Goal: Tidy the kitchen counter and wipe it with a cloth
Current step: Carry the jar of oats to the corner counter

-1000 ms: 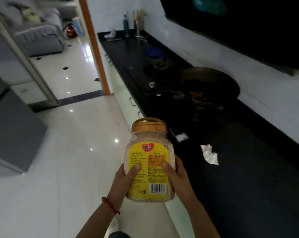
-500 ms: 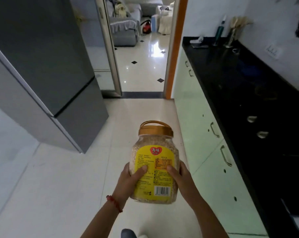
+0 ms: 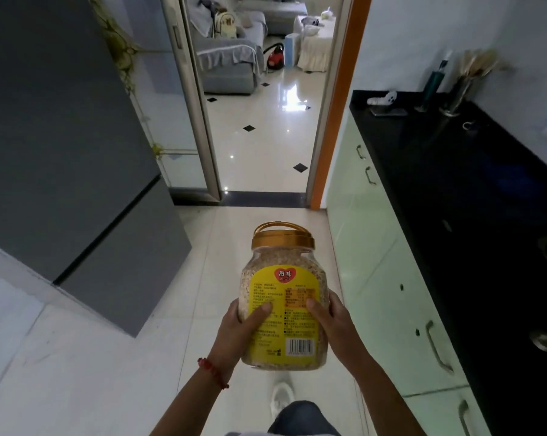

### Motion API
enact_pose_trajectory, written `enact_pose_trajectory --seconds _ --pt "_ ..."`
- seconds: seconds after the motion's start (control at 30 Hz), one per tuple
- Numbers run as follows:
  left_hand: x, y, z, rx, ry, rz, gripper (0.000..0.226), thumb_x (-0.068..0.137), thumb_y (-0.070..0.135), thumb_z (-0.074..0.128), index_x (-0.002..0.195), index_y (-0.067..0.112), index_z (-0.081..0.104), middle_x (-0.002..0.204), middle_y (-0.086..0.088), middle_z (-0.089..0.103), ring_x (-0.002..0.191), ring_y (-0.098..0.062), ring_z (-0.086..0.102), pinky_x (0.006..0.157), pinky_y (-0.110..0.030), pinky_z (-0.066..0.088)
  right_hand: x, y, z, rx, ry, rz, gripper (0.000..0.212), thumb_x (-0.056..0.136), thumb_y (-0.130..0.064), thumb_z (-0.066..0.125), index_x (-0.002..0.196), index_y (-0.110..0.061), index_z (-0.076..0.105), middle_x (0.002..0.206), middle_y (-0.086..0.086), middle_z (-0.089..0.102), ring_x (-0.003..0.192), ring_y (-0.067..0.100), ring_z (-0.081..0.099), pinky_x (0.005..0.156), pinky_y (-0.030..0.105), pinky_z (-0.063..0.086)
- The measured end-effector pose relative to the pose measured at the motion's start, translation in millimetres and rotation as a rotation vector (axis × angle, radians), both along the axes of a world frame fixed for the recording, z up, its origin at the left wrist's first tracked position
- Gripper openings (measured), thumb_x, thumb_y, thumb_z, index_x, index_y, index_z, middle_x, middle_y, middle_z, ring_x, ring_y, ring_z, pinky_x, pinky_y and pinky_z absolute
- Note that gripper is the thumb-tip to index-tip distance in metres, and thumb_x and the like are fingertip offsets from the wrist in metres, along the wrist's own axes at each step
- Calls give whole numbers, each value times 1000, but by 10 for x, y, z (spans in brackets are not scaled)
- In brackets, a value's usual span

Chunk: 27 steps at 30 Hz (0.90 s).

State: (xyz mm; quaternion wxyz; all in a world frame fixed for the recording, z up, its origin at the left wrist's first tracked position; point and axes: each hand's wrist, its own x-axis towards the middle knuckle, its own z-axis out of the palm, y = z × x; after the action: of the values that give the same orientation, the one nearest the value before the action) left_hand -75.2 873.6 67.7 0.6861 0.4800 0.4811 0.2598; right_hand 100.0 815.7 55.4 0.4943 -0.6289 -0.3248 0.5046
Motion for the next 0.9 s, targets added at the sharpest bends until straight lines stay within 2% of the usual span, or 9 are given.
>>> enact_pose_trajectory --seconds 0.23,0.4,0.53,0.73,0.83,0.9 --pt "514 1317 153 54 9 7 103 32 76 70 113 15 54 107 -7 70 91 -22 70 79 -40 58 532 1325 203 29 26 20 90 41 -75 70 113 -25 50 107 2 69 93 16 70 74 31 58" --pt "830 2284 19 52 36 -75 107 30 77 71 114 13 52 110 -10 68 94 -25 69 82 -46 57 807 2136 92 17 24 -47 102 43 -76 69 123 -18 46 112 5 67 96 18 69 78 36 58" --pt "1151 3173 -35 40 36 -199 107 32 75 72 116 12 50 111 -10 68 94 -23 69 79 -41 58 1013 2807 49 25 31 -189 101 44 -77 68 122 -17 48 110 5 68 95 17 69 78 35 58" --pt "1730 4317 168 62 34 -406 108 31 71 75 118 12 49 111 -9 68 94 -23 69 78 -40 58 1320 3597 215 57 41 -415 93 37 -78 68 111 -25 53 101 -4 69 89 8 69 66 21 56" --pt "2118 4694 233 47 23 -506 105 30 70 76 115 12 51 108 -9 69 92 -22 70 69 -31 59 1544 3844 244 65 46 -539 88 39 -74 70 111 -26 53 98 -7 70 88 5 69 65 19 55" --pt "2386 4850 230 37 7 -573 103 32 68 77 115 12 53 107 -9 70 92 -22 70 68 -31 58 1724 3926 234 54 36 -607 90 38 -78 69 111 -28 53 99 -6 70 88 7 69 67 20 56"
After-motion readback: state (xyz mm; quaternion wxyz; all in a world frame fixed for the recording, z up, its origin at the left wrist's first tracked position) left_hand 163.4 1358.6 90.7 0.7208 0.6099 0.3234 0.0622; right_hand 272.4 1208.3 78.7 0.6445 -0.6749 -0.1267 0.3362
